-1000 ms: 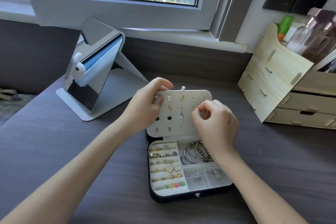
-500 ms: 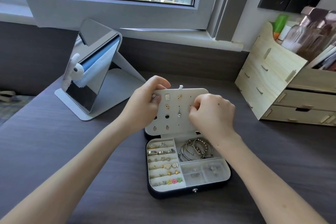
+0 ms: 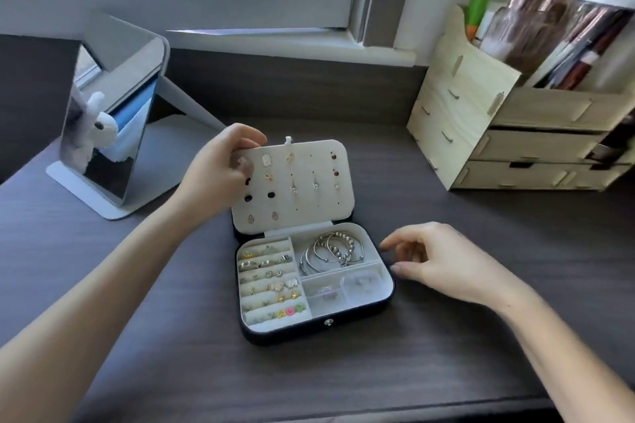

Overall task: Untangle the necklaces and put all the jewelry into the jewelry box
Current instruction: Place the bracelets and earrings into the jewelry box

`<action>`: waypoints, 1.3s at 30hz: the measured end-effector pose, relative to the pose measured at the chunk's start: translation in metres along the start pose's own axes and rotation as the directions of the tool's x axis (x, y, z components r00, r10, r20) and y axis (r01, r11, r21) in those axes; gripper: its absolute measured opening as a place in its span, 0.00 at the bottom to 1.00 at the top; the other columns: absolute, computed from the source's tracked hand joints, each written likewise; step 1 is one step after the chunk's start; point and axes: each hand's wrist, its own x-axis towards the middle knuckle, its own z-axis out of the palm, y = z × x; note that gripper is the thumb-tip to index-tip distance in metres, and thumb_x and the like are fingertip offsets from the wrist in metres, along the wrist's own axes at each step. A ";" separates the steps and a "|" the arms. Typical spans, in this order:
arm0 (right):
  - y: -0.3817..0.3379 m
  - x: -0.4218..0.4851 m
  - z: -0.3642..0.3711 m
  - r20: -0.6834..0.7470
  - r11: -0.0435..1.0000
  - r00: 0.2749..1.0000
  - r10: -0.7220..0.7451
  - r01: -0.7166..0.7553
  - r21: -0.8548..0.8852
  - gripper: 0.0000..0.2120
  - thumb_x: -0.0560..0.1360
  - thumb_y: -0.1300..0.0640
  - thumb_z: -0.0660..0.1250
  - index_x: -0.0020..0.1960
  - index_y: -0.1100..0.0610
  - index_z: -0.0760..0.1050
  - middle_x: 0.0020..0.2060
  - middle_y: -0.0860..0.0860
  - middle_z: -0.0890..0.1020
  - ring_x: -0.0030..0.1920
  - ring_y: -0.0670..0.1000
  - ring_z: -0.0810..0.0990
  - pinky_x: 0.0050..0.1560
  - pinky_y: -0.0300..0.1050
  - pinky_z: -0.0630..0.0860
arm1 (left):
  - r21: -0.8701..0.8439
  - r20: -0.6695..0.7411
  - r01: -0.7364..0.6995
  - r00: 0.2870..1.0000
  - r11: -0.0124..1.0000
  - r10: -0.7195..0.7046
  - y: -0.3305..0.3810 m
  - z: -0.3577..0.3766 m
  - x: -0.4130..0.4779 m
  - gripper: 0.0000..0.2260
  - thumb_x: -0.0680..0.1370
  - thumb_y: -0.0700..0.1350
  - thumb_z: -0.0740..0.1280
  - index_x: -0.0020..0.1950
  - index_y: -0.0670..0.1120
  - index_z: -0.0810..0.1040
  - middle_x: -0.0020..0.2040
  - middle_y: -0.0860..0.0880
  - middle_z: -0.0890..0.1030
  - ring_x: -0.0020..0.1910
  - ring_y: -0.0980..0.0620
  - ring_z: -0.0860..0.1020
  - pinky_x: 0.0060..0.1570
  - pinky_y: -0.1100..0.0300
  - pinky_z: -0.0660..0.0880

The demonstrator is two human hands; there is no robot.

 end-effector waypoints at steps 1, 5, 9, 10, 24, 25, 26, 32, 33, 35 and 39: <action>0.001 0.001 0.003 -0.008 1.000 1.000 -0.007 0.007 -0.005 0.11 0.70 0.54 0.71 0.49 0.41 0.79 0.36 0.43 0.78 0.37 0.41 0.75 0.41 0.36 0.73 | -0.001 0.000 0.002 1.000 1.000 -0.002 0.001 0.000 0.000 0.17 0.75 0.30 0.60 0.53 0.52 0.74 0.49 0.53 0.78 0.52 0.51 0.76 0.46 0.53 0.77; 0.000 0.005 0.013 -0.047 0.997 0.997 -0.065 0.064 -0.031 0.07 0.72 0.56 0.68 0.47 0.45 0.79 0.37 0.44 0.79 0.37 0.42 0.74 0.43 0.43 0.74 | 0.005 -0.001 0.004 1.000 1.000 -0.004 0.004 -0.001 -0.001 0.17 0.75 0.30 0.60 0.54 0.51 0.74 0.49 0.52 0.78 0.51 0.52 0.77 0.45 0.57 0.76; 0.006 0.009 0.016 -0.068 0.996 0.994 -0.083 0.081 -0.036 0.04 0.73 0.55 0.68 0.43 0.46 0.78 0.34 0.42 0.77 0.37 0.40 0.73 0.38 0.35 0.69 | 0.002 0.009 0.018 1.000 1.000 -0.018 0.005 -0.002 -0.002 0.16 0.76 0.30 0.60 0.54 0.50 0.74 0.47 0.55 0.79 0.51 0.52 0.77 0.44 0.59 0.75; 0.009 0.010 0.016 -0.088 0.997 0.993 -0.080 0.078 -0.021 0.03 0.73 0.55 0.69 0.43 0.47 0.79 0.34 0.42 0.77 0.37 0.40 0.74 0.38 0.33 0.68 | 0.000 0.009 0.025 1.000 1.000 -0.025 0.005 -0.002 -0.002 0.16 0.76 0.30 0.60 0.53 0.50 0.74 0.47 0.55 0.79 0.51 0.52 0.77 0.45 0.57 0.75; -0.066 0.042 0.010 -0.324 0.534 0.945 0.031 0.259 0.805 0.09 0.70 0.57 0.73 0.35 0.61 0.78 0.27 0.52 0.80 0.27 0.45 0.75 0.29 0.34 0.70 | -0.203 0.066 0.052 0.997 0.978 -0.040 0.022 0.007 -0.020 0.05 0.69 0.53 0.75 0.38 0.54 0.81 0.53 0.54 0.73 0.53 0.53 0.75 0.42 0.60 0.77; -0.076 0.047 0.014 -0.362 0.560 0.932 0.016 0.291 0.776 0.10 0.71 0.56 0.73 0.35 0.61 0.79 0.27 0.51 0.80 0.27 0.44 0.76 0.30 0.35 0.71 | -0.213 0.071 0.043 0.997 0.976 -0.028 0.023 0.006 -0.021 0.06 0.68 0.54 0.75 0.37 0.55 0.81 0.53 0.53 0.73 0.53 0.54 0.75 0.41 0.60 0.78; -0.085 0.053 0.017 -0.401 0.593 0.916 -0.004 0.325 0.737 0.11 0.71 0.55 0.73 0.34 0.61 0.79 0.27 0.51 0.80 0.27 0.44 0.76 0.31 0.35 0.72 | -0.212 0.075 0.023 0.997 0.977 -0.008 0.024 0.005 -0.022 0.07 0.67 0.55 0.75 0.37 0.55 0.81 0.53 0.52 0.73 0.53 0.55 0.75 0.42 0.59 0.79; -0.108 0.072 0.032 -0.534 0.730 0.842 -0.069 0.408 0.549 0.13 0.74 0.53 0.70 0.35 0.60 0.79 0.27 0.49 0.80 0.30 0.46 0.78 0.35 0.44 0.76 | -0.090 0.021 -0.139 0.990 0.986 0.142 0.012 0.007 -0.021 0.08 0.72 0.50 0.68 0.44 0.46 0.81 0.54 0.49 0.74 0.54 0.53 0.74 0.43 0.65 0.77; -0.108 0.073 0.033 -0.544 0.748 0.835 -0.080 0.412 0.521 0.13 0.74 0.53 0.69 0.35 0.59 0.80 0.27 0.48 0.80 0.30 0.45 0.78 0.35 0.44 0.76 | -0.044 0.015 -0.164 0.986 0.986 0.165 0.009 0.008 -0.020 0.07 0.73 0.48 0.69 0.44 0.45 0.81 0.54 0.49 0.73 0.54 0.53 0.74 0.43 0.68 0.76; -0.107 0.074 0.036 -0.570 0.781 0.813 -0.123 0.433 0.450 0.11 0.76 0.54 0.68 0.37 0.57 0.80 0.28 0.46 0.80 0.31 0.45 0.79 0.37 0.47 0.77 | 0.081 -0.003 -0.220 0.975 0.972 0.221 0.003 0.010 -0.019 0.06 0.76 0.46 0.68 0.45 0.44 0.81 0.54 0.49 0.73 0.54 0.51 0.73 0.44 0.68 0.72; -0.104 0.073 0.039 -0.593 0.791 0.772 -0.228 0.502 0.349 0.07 0.76 0.56 0.66 0.42 0.57 0.81 0.32 0.46 0.81 0.35 0.45 0.80 0.37 0.43 0.77 | 0.130 -0.016 -0.286 0.957 0.949 0.290 0.000 0.011 -0.019 0.06 0.77 0.45 0.66 0.45 0.42 0.79 0.52 0.50 0.72 0.51 0.50 0.73 0.48 0.58 0.73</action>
